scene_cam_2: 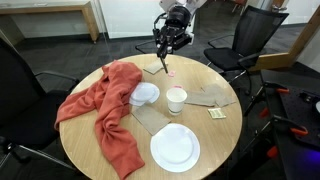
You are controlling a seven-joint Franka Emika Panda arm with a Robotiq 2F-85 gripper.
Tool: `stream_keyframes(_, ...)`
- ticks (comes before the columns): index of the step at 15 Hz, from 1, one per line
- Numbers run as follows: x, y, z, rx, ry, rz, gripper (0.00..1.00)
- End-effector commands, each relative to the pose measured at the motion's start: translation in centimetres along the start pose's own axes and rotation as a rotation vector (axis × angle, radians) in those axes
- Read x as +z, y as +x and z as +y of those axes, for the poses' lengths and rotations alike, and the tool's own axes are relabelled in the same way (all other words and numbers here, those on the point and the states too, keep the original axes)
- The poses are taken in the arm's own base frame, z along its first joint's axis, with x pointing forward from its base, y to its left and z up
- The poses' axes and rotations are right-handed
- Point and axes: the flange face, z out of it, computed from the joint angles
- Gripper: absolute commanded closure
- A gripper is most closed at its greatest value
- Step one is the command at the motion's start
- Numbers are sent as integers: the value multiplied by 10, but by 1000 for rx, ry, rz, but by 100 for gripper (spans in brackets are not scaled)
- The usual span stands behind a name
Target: Pick the pen on the table and put it in the cup
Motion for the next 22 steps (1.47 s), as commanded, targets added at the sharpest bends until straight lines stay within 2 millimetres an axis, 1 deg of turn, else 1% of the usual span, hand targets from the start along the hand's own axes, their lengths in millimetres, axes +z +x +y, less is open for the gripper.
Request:
stream_keyframes(1,4,-1,-13,-81,-5,86,96)
stream_keyframes(4,8,-9,-24,-106,3,125,96)
stream_keyframes(6,6,-3,-19,-91,9,139,96)
stream_keyframes(8,5,-6,-21,-78,2,151,96)
stream_keyframes(10,6,-14,-27,-55,-3,158,96)
stream_keyframes(11,8,-22,-34,-25,-3,154,96)
stream_keyframes(15,10,-43,-49,74,27,154,96)
stream_keyframes(22,16,-62,-62,114,35,158,96)
